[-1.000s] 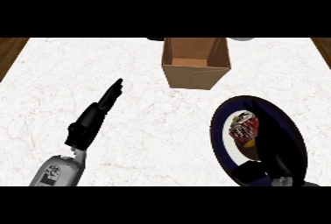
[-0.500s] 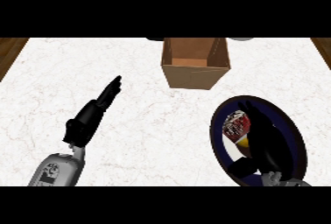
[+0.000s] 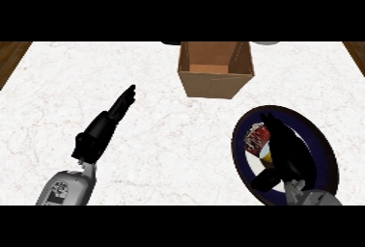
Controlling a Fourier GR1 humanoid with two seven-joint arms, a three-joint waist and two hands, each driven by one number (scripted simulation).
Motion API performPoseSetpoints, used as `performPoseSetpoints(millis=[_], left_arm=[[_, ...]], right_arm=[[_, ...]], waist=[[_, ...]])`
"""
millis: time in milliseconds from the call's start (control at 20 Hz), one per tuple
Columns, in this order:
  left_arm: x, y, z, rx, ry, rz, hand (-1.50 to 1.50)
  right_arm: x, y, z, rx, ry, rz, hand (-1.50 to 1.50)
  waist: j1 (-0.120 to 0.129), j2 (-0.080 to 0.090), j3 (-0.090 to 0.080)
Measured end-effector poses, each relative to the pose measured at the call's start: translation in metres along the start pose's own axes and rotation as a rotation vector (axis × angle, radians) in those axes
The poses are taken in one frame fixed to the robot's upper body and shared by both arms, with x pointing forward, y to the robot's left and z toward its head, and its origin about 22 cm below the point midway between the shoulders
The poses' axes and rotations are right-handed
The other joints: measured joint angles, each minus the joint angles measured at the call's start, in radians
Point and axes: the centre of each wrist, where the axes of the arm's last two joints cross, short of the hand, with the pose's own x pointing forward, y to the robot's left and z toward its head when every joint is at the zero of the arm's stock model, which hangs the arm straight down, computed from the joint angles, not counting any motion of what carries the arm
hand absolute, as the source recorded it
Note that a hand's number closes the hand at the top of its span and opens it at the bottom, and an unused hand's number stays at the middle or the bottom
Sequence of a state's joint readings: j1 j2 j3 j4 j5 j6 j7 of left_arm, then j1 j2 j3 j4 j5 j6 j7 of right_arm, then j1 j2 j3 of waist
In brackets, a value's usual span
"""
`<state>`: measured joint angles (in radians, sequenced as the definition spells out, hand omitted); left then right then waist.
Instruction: Pick the lemon from the plate and place it in the cardboard box
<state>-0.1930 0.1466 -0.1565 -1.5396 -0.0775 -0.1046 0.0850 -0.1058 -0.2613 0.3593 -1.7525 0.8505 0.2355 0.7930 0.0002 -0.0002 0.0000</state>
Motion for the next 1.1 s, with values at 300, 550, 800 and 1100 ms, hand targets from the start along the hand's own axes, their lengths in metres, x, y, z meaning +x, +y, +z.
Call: performPoseSetpoints(millis=[300, 550, 800, 1100], left_arm=[[-0.002, 0.004, -0.001, 0.005, -0.001, -0.003, 0.00], [-0.005, 0.001, -0.002, 0.003, -0.005, 0.003, 0.00], [-0.001, 0.000, -0.003, -0.003, -0.003, 0.002, 0.00], [0.001, -0.002, -0.003, -0.001, -0.001, 0.000, 0.00]], right_arm=[[-0.005, 0.013, -0.010, 0.027, 0.014, 0.015, -1.50], [-0.011, 0.021, -0.016, 0.023, 0.021, 0.034, -1.50], [-0.017, 0.028, -0.025, 0.005, 0.039, 0.046, -1.50], [-0.016, 0.027, -0.033, 0.013, 0.031, 0.063, 1.50]], waist=[[0.000, 0.000, 0.000], [0.000, -0.002, -0.002], [0.001, -0.008, -0.008], [0.000, -0.012, -0.011]])
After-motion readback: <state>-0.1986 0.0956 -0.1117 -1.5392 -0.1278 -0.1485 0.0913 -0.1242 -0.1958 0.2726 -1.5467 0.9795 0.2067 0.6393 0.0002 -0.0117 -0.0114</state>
